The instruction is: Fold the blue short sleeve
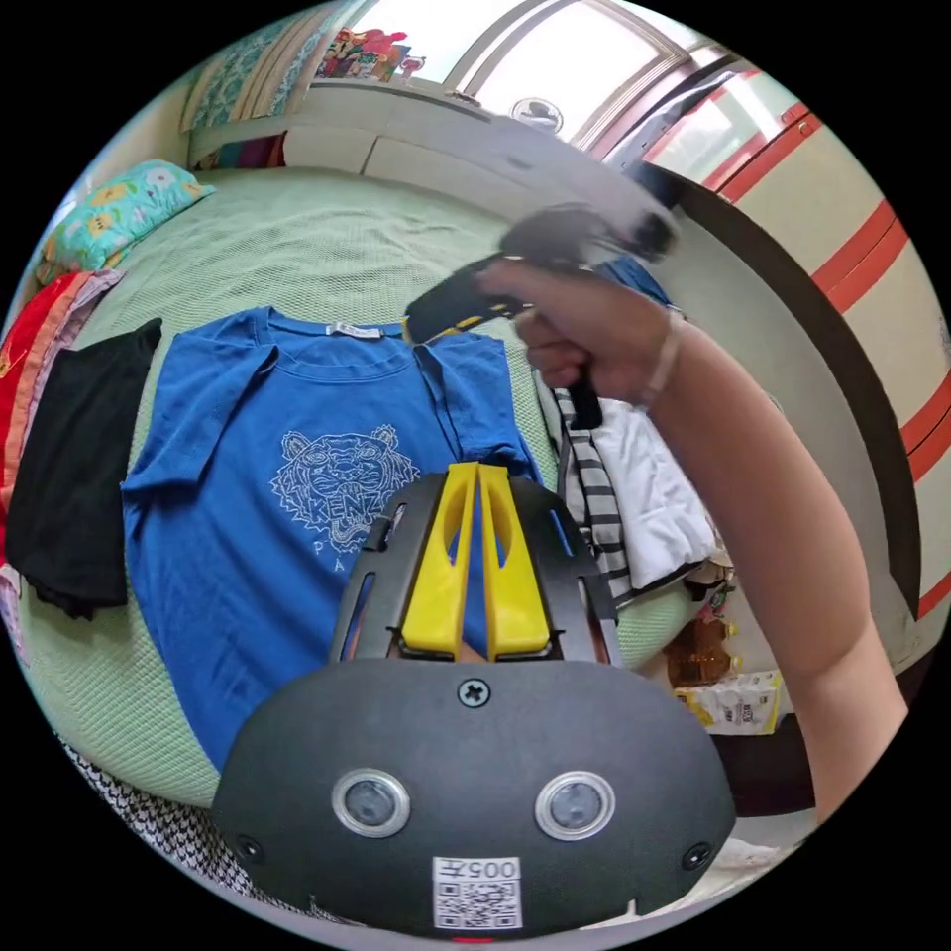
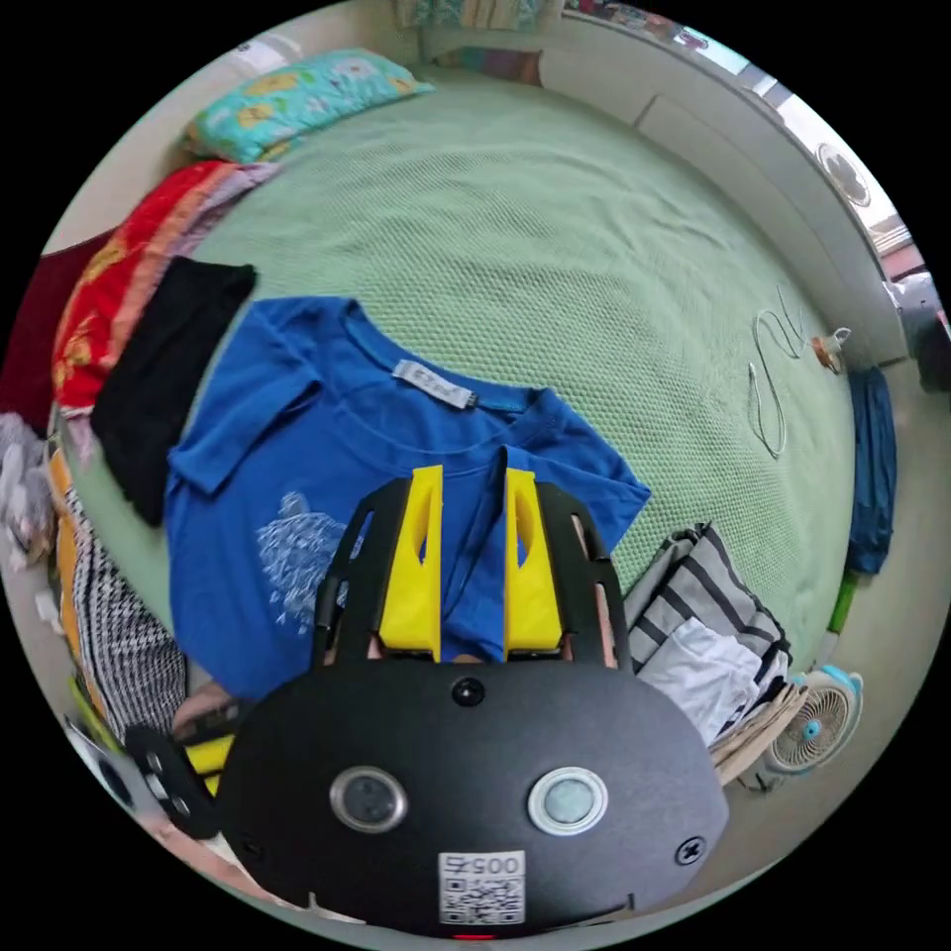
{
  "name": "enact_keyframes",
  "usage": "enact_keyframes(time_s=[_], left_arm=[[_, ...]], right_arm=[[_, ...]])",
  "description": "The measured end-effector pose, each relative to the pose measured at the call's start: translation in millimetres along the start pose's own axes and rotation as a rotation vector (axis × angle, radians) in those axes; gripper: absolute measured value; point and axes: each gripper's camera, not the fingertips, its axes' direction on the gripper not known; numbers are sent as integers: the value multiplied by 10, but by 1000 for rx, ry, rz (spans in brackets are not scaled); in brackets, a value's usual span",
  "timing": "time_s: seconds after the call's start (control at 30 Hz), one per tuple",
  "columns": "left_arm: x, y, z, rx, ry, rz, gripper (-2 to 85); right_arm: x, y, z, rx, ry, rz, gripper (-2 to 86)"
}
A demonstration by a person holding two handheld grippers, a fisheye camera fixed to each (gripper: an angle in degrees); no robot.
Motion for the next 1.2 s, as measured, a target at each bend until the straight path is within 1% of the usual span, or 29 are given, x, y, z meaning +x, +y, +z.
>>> enact_keyframes(time_s=[0.13,0.23,0.4,0.5,0.57,0.63,0.73,0.8,0.9,0.97,1.07,1.13,1.2], left_arm=[[-111,-20,-40,-17,-37,27,-3],[-184,-20,-79,-28,-46,46,-3],[-294,-15,-158,-25,-51,55,-3],[-328,-22,-151,-34,-50,60,-3],[-336,-38,-154,-37,-47,66,-3],[-347,-53,-167,-33,-42,74,-3],[-392,-82,-168,-39,-31,83,-3],[-458,-115,-164,-52,-29,81,-3],[-552,-159,-180,-55,-41,80,-3],[-622,-178,-189,-58,-41,72,-4],[-747,-193,-206,-69,-20,52,-4],[-814,-206,-239,-68,-11,46,-4],[-904,-239,-305,-49,-24,43,-3]], right_arm=[[-72,750,-361,176,37,-44,90],[-151,1260,-182,209,93,-37,86],[-411,1601,272,156,237,-32,74],[-564,1537,410,142,238,-49,65],[-623,1427,481,113,277,-26,54],[-686,1260,629,19,362,-28,29],[-699,1211,724,-37,453,-28,2],[-626,1268,661,-29,463,19,-8],[-445,1413,636,-37,417,68,-9],[-390,1481,680,-18,368,42,-1],[-379,1511,668,-59,346,-31,32],[-354,1539,535,-114,306,-92,63],[-322,1548,383,-98,270,-118,73]])
